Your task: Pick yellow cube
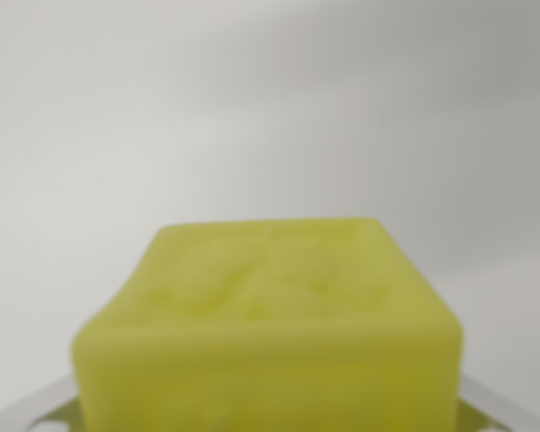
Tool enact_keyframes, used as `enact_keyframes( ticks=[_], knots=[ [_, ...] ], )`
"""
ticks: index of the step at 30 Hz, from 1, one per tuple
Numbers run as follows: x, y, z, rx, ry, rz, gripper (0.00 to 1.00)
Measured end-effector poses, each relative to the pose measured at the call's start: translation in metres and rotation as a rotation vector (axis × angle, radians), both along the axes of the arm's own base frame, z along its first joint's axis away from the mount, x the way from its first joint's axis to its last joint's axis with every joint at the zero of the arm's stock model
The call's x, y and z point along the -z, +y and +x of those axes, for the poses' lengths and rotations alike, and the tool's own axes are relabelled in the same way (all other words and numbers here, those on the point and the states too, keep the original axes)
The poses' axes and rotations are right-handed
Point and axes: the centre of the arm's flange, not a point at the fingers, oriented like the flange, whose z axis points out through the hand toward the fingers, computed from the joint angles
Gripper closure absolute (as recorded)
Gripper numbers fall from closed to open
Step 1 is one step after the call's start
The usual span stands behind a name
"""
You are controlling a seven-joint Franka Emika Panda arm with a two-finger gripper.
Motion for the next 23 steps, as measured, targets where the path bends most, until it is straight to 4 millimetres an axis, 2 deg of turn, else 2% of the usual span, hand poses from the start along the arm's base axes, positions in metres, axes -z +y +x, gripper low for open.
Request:
enact_keyframes(
  ticks=[13,23],
  knots=[
    [-0.031,0.000,0.000,0.000,0.000,0.000,1.00],
    [-0.033,0.000,0.000,0.000,0.000,0.000,1.00]
  ],
)
